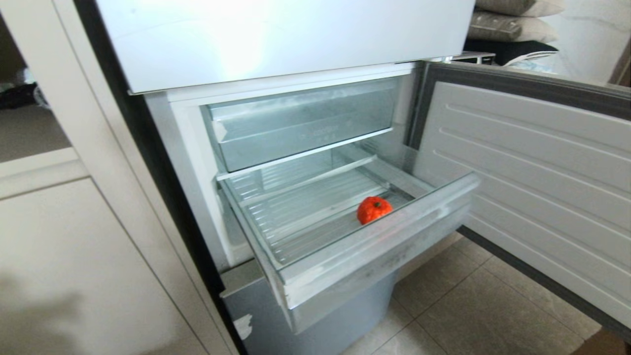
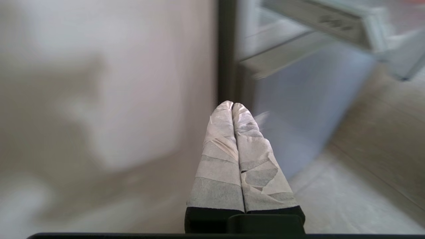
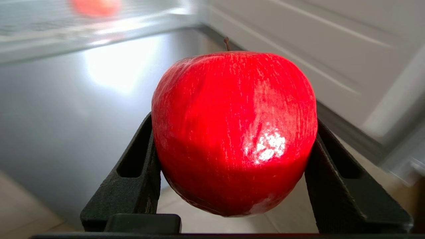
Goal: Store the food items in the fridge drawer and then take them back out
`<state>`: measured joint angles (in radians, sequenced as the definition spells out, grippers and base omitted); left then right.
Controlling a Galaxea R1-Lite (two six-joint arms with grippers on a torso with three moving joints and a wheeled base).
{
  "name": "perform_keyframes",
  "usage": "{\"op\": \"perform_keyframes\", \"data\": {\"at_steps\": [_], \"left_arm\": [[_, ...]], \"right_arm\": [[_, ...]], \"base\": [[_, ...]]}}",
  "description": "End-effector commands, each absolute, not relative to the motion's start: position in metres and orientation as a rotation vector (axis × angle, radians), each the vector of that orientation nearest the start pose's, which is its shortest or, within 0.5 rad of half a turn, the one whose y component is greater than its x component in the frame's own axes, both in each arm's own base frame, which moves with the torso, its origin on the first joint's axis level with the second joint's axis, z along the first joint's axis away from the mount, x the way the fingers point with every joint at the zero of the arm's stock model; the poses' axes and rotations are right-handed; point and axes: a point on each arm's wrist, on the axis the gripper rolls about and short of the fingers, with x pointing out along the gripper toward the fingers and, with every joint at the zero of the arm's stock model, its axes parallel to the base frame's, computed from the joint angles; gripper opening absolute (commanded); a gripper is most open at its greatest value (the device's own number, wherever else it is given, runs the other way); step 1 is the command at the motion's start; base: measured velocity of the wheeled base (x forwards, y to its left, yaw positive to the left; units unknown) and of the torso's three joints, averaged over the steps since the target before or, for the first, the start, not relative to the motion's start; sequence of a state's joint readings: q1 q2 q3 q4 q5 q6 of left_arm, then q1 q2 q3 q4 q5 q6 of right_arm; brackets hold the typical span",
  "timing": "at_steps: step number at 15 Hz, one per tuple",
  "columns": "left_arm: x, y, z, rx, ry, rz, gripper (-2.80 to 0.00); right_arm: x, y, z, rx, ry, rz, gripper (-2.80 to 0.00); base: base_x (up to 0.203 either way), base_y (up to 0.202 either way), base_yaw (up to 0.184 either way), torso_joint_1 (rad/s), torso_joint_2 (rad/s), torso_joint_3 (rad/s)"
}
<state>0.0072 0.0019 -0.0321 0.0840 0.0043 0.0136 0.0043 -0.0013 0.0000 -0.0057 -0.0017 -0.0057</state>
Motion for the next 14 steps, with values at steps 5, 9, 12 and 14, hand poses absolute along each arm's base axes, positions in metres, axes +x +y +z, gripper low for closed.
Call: {"op": "perform_keyframes", "data": {"at_steps": [5,9,12,14], "left_arm": [[-0.025,0.0,0.076,0.014,0.054,0.012,-2.8],[-0.025,0.0,0.076,0.014,0.054,0.012,-2.8],[-0.025,0.0,0.076,0.014,0.054,0.012,-2.8],[-0.025,0.0,0.076,0.014,0.054,0.012,-2.8]], "right_arm": [[-0.023,0.0,0.076,-0.006,-0.006,0.003,-2.8],[-0.023,0.0,0.077,-0.009,-0.008,0.003,-2.8],[-0.023,0.0,0.077,-0.014,-0.013,0.005,-2.8],[-0.021,0.0,0.099,-0.028,-0.077,0.002,-2.8]], "base": [[0.0,-0.007,0.174,0.002,0.0,0.004],[0.001,-0.005,0.155,0.002,0.0,0.002],[0.002,-0.002,0.027,0.001,0.0,0.001],[0.0,0.0,0.0,0.0,0.0,0.0]]}}
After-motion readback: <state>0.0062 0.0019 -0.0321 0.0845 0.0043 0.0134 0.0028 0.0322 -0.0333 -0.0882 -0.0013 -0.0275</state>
